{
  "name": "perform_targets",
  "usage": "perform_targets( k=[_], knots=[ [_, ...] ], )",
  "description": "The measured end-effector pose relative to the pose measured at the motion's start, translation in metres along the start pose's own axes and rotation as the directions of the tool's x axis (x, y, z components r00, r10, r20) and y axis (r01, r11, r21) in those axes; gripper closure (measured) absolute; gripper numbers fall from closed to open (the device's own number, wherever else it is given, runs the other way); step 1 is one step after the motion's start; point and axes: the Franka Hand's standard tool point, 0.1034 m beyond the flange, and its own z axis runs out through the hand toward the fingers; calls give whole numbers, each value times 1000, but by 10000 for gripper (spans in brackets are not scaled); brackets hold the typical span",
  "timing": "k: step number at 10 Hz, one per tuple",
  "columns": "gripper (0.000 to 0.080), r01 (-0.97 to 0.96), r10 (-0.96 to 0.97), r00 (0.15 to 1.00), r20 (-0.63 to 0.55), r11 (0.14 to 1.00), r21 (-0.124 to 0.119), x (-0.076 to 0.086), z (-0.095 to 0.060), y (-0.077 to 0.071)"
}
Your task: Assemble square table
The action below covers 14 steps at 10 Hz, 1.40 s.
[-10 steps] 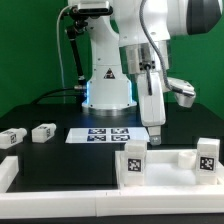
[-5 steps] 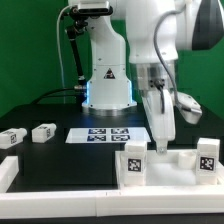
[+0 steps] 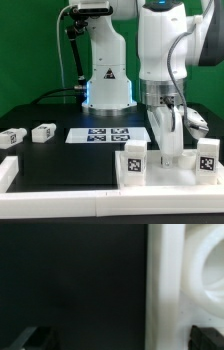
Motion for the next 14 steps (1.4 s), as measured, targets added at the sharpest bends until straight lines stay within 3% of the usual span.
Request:
perform_targets(
  k=[3, 5, 6, 7, 8, 9, 14],
  knots=[
    [151, 1, -1, 1000, -1, 1000, -3, 0, 1, 1],
    [407, 0, 0, 1000, -2, 1000, -4, 0, 2, 1],
    [407, 0, 0, 1000, -2, 1000, -4, 0, 2, 1],
    [596, 0, 0, 1000, -2, 1000, -5, 0, 2, 1],
    [735, 3, -3, 1000, -2, 1000, -1, 0, 2, 0],
    [735, 3, -3, 1000, -4, 1000, 8, 1, 1, -2],
    [735, 3, -3, 1000, -5, 1000, 10, 1, 1, -2]
  ],
)
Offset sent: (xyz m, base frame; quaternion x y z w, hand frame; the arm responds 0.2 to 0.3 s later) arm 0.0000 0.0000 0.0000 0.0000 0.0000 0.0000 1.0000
